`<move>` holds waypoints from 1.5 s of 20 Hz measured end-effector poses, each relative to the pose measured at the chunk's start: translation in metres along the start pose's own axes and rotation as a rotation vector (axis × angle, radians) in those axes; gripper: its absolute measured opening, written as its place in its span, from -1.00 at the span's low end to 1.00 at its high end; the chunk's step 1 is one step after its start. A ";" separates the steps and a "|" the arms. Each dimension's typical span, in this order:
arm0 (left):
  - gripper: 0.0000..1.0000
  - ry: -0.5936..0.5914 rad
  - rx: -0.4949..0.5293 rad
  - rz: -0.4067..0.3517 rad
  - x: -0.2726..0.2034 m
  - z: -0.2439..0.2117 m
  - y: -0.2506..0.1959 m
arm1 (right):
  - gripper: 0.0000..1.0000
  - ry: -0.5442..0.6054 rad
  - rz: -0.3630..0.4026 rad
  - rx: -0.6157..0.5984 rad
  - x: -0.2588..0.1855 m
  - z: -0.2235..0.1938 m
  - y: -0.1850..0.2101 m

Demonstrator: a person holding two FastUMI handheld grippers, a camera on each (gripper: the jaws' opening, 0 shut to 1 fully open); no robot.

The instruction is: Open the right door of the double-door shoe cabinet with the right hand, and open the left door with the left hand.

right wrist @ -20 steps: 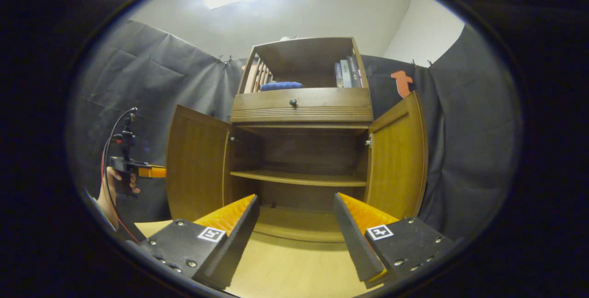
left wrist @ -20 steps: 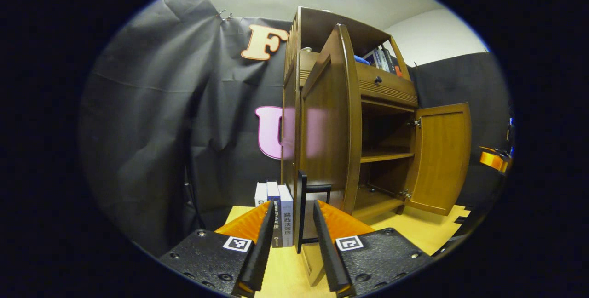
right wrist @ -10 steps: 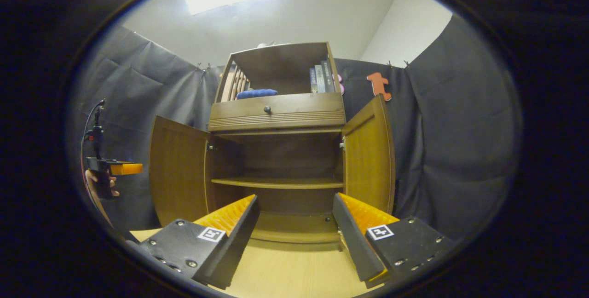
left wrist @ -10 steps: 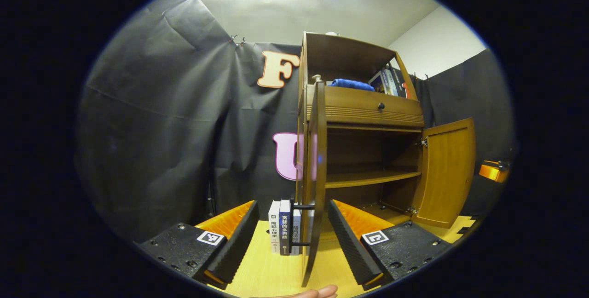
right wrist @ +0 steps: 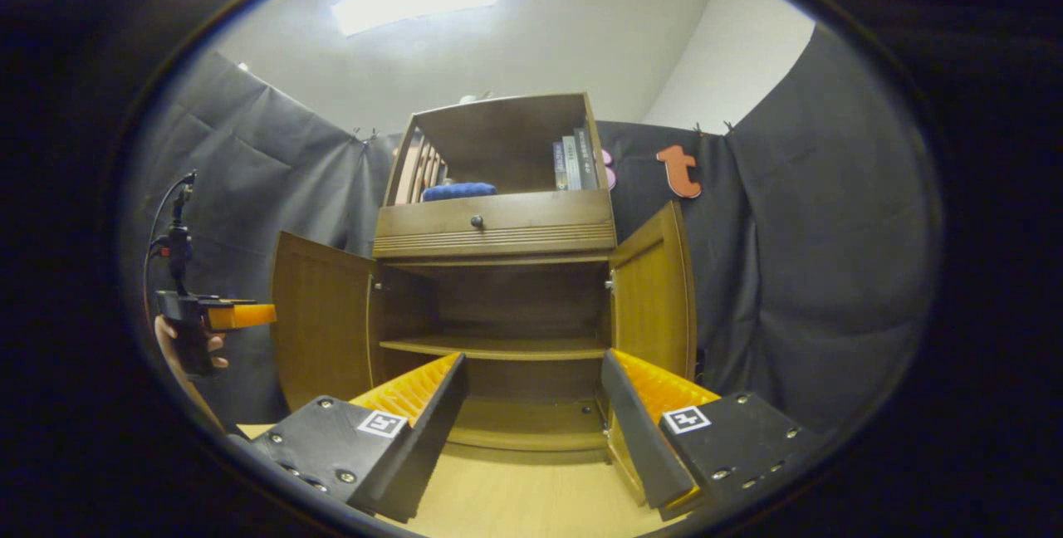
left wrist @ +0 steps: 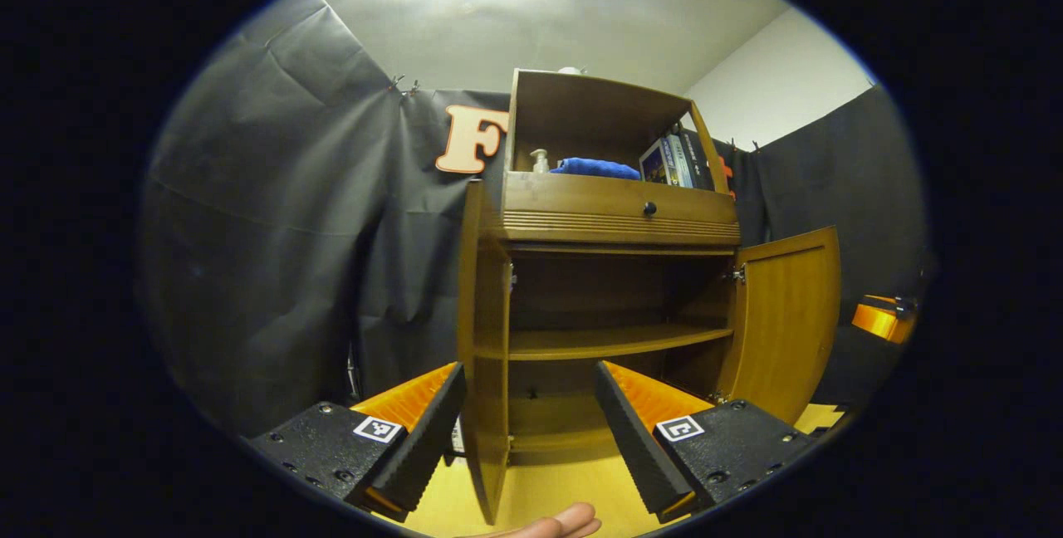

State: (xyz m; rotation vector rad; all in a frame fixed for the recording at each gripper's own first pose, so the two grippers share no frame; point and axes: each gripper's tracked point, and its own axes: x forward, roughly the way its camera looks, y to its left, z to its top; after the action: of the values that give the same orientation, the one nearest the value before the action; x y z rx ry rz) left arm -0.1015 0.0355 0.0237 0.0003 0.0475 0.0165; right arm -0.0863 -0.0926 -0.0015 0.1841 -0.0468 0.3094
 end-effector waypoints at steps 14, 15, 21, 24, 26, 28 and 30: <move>0.96 0.069 -0.003 -0.100 0.115 -0.040 -0.127 | 0.92 0.057 0.000 -0.027 0.097 -0.006 0.019; 0.94 0.073 0.001 -0.095 0.124 -0.046 -0.130 | 0.92 0.056 -0.012 -0.023 0.103 -0.008 0.016; 0.94 0.099 0.009 -0.093 0.156 -0.087 -0.158 | 0.93 0.072 -0.117 -0.009 0.134 -0.040 -0.005; 0.94 0.111 0.018 -0.094 0.168 -0.105 -0.162 | 0.97 0.111 -0.106 -0.038 0.148 -0.066 0.004; 0.94 0.132 0.010 -0.085 0.171 -0.113 -0.158 | 0.97 0.129 -0.093 -0.032 0.157 -0.081 0.009; 0.97 0.120 0.026 -0.105 0.170 -0.108 -0.157 | 0.97 0.124 -0.103 -0.022 0.154 -0.081 0.007; 0.96 0.080 0.007 -0.083 0.165 -0.094 -0.150 | 0.97 0.102 -0.116 0.015 0.155 -0.079 0.012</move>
State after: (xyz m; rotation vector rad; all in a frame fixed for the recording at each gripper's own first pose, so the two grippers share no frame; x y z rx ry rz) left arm 0.0609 -0.1121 -0.0784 0.0043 0.1279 -0.0669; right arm 0.0589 -0.0204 -0.0655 0.1846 0.0665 0.2027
